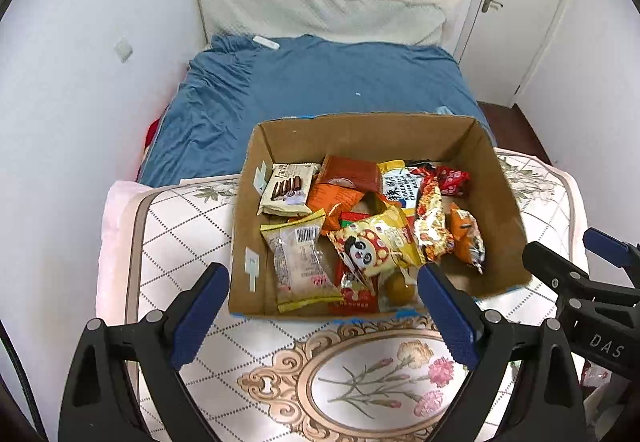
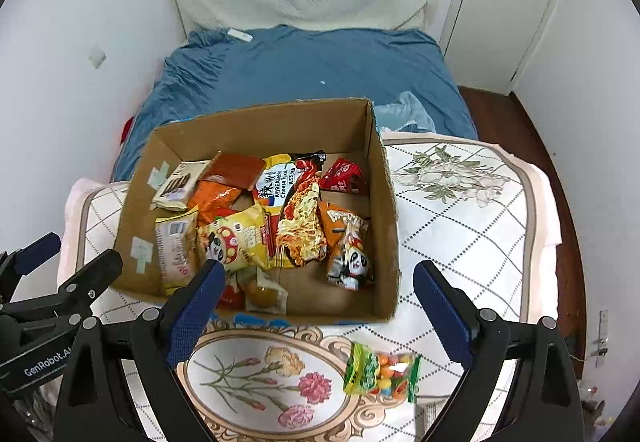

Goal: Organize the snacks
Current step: 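Grasp the watermelon gum bag with the left tool while the right tool grasps the white Miz bag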

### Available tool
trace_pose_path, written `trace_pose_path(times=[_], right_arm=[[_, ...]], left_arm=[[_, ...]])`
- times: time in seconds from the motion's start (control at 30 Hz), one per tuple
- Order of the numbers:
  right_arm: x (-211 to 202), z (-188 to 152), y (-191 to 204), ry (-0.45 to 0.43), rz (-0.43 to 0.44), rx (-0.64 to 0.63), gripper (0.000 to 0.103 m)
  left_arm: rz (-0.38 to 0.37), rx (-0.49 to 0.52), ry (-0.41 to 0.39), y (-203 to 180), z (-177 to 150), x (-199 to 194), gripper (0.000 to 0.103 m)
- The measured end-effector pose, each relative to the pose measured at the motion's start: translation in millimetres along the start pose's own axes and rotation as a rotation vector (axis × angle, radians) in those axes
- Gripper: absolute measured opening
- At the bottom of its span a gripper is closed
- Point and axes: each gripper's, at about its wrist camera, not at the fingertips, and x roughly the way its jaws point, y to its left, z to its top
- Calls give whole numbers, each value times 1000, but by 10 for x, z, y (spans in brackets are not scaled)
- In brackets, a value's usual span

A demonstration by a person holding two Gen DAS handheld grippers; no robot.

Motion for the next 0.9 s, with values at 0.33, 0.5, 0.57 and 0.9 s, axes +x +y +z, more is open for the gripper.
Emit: trace_pose_path(times=[0.33,0.5,0.57,0.9], right_arm=[[-418,-548,-45,-20,58,33,97],[-424,-890,-295,31,111,108,97],[-427,-1039,-508,54,118,156,97],[-81,-1770,-1669,204,36,368,97]], left_arm=[[16,-23,-68,-33,-451,-503,96],[15,-27,-56,-152,-720,-593,96],[10,-10,-46,-253,-817,-587,96],[-48,108,107,-1059,-1176,-103,96]])
